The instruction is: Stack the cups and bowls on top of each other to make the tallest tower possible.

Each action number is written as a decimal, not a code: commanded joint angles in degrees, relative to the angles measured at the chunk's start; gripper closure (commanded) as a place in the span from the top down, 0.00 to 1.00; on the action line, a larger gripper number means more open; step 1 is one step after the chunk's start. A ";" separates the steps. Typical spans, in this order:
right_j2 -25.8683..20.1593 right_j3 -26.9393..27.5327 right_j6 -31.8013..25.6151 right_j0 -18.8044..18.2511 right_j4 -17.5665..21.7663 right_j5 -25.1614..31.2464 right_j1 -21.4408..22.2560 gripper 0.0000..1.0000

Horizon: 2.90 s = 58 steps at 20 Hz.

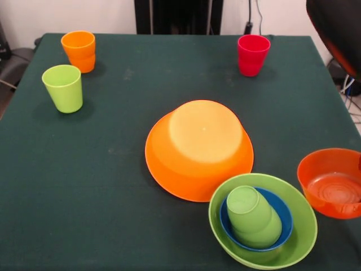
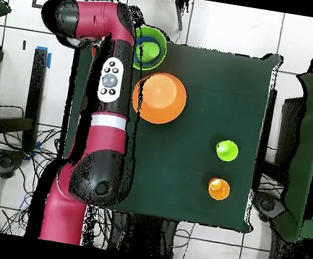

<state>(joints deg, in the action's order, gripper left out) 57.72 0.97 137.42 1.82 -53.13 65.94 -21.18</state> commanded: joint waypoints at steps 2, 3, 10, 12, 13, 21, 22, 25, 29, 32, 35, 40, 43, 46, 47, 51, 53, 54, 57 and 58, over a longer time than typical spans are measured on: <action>42.05 0.67 -25.68 -5.36 -33.96 2.72 -0.03 0.00; 45.74 0.35 -26.76 -5.88 -38.18 3.46 0.18 0.00; 63.09 -1.17 -32.02 -8.31 -56.57 7.00 1.85 0.00; 66.67 -1.49 -33.30 -8.86 -60.20 8.19 2.39 0.00; 68.33 -1.62 -33.92 -9.13 -61.97 8.87 2.70 0.00; 77.66 -2.43 -36.90 -10.46 -71.42 10.39 3.82 0.00; 78.71 -2.55 -37.25 -10.56 -72.20 10.73 4.08 0.00; 82.19 -3.01 -38.70 -10.83 -74.53 12.21 5.27 0.00; 86.63 -3.67 -41.06 -11.39 -77.36 13.33 6.73 0.00; 90.30 -4.39 -43.15 -11.87 -79.05 13.11 7.76 0.00; 92.20 -4.72 -44.63 -12.23 -80.33 13.21 8.29 0.00; 95.17 -5.16 -46.59 -12.69 -82.48 15.07 9.88 0.00; 96.40 -5.21 -48.54 -13.27 -84.02 16.05 10.47 0.00; 97.24 -5.31 -50.28 -13.95 -84.91 15.95 10.67 0.00; 97.75 -5.37 -50.83 -14.16 -85.35 16.09 10.74 0.00; 98.51 -5.55 -53.16 -15.07 -85.65 17.30 11.71 0.00; 98.70 -5.64 -54.18 -15.46 -85.62 17.19 11.84 0.00; 98.62 -5.63 -54.65 -15.69 -85.65 16.78 11.73 0.00; 98.38 -5.57 -56.49 -16.49 -85.72 15.84 11.29 0.00; 98.13 -5.57 -56.86 -16.71 -85.40 15.84 11.08 0.00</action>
<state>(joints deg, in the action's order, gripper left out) 149.69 -7.84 100.30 -12.73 -139.12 76.59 -10.77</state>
